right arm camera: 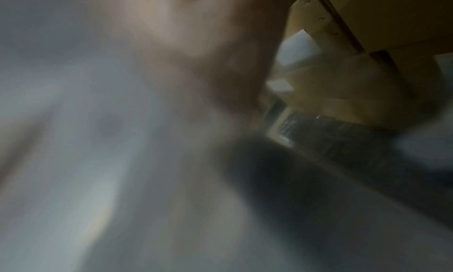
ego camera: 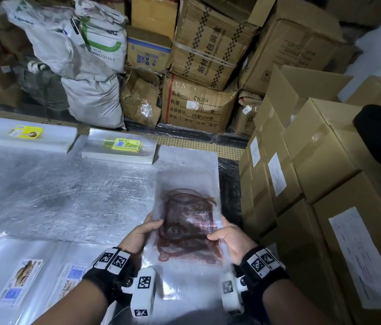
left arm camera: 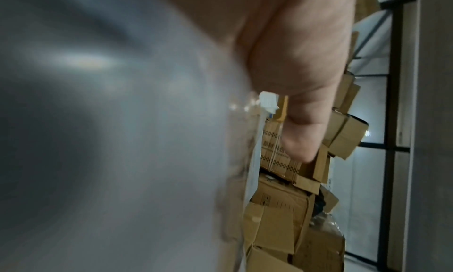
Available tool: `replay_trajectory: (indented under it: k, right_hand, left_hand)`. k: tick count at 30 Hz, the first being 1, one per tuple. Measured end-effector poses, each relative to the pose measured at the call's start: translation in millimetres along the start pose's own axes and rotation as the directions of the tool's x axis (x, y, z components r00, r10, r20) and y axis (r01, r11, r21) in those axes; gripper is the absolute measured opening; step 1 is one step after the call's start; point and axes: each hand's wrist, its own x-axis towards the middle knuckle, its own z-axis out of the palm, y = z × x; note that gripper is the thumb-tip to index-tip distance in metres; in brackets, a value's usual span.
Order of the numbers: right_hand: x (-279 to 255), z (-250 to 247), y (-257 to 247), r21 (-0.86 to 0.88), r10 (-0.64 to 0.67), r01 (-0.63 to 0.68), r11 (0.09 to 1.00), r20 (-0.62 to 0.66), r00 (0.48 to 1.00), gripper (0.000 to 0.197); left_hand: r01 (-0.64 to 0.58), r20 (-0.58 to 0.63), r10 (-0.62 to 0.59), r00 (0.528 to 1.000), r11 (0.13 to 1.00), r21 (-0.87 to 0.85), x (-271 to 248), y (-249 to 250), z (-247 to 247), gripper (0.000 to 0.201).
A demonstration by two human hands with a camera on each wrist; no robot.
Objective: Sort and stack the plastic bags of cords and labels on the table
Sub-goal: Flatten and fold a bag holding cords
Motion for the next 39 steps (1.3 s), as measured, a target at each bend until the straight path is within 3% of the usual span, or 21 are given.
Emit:
replay_trajectory:
  k: [2,4,6,8,10,12,13,16,20,24,26,28,31,35,39]
  right_hand:
    - [4.1,0.7,0.7,-0.034,0.001,-0.002,0.999,-0.047,0.999,0.078]
    - [4.9,2.4,-1.3,-0.033,0.030,-0.032,0.999,-0.063,0.998,0.095]
    - [1.6,6.1,-4.3,-0.014,0.045,-0.046,0.999,-0.077,0.996,0.089]
    - [0.1,3.3,-4.9,0.001,0.049,-0.049,0.999,-0.076,0.996,0.080]
    - [-2.1,5.4,-5.4,-0.039,0.045,-0.049,0.998,-0.091,0.995,0.073]
    - [-0.4,3.0,-2.6,-0.106,0.041,-0.054,0.993,-0.115,0.993,0.091]
    - [-3.7,4.3,-4.5,-0.130,0.051,-0.064,0.989,-0.103,0.993,0.099]
    - [-7.5,4.5,-6.7,-0.176,0.031,-0.041,0.984,-0.058,0.998,0.076]
    - [-8.6,4.6,-6.1,-0.227,0.013,-0.014,0.974,-0.003,1.000,0.087]
    - [-15.3,8.7,-12.3,-0.224,-0.002,0.003,0.975,0.004,1.000,0.080]
    - [-17.9,11.6,-14.2,-0.207,-0.012,0.025,0.978,0.061,0.998,0.081]
    - [-17.5,13.3,-13.2,-0.210,-0.049,0.055,0.976,0.033,0.998,0.080]
    - [-20.5,14.2,-15.8,-0.226,-0.080,0.073,0.971,-0.023,0.997,0.082]
    - [-36.4,9.4,-22.2,-0.218,-0.020,0.039,0.975,0.090,0.996,0.080]
    - [-35.8,7.7,-14.2,-0.266,-0.026,0.058,0.962,0.121,0.992,0.098]
  left_hand:
    - [0.053,-0.037,-0.056,0.998,0.995,-0.089,4.6,0.2,-1.2,0.046]
    - [0.070,-0.070,-0.078,0.995,0.991,-0.114,11.8,-2.4,-8.4,0.060]
    - [0.091,-0.116,-0.102,0.988,0.991,-0.098,13.2,-4.7,-15.2,0.075]
    - [0.135,-0.106,-0.143,0.984,0.987,-0.083,12.2,-4.6,-17.7,0.068]
    - [0.143,-0.074,-0.144,0.987,0.989,-0.020,10.1,-2.1,-14.4,0.048]
    - [0.167,-0.068,-0.165,0.984,0.985,0.034,8.5,0.6,-11.5,0.031]
    - [0.178,-0.071,-0.173,0.982,0.982,0.065,8.3,1.7,-11.0,0.032]
    - [0.175,-0.154,-0.151,0.977,0.972,0.157,13.1,1.3,-13.7,0.052]
    - [0.188,-0.263,-0.129,0.956,0.960,0.210,22.2,-2.6,-23.6,0.063]
    - [0.152,-0.258,-0.104,0.960,0.972,0.177,22.9,-4.9,-15.3,0.054]
    - [0.133,-0.258,-0.089,0.962,0.978,0.159,24.1,-5.2,-11.7,0.068]
    - [0.108,-0.249,-0.062,0.967,0.978,0.177,26.1,-4.7,-11.3,0.081]
    - [0.042,-0.209,-0.003,0.978,0.982,0.187,27.1,2.3,-13.8,0.083]
    - [-0.013,-0.154,0.018,0.988,0.999,0.030,26.4,10.4,-11.2,0.095]
    - [0.038,-0.088,-0.032,0.996,0.997,0.073,22.7,6.9,-19.3,0.103]
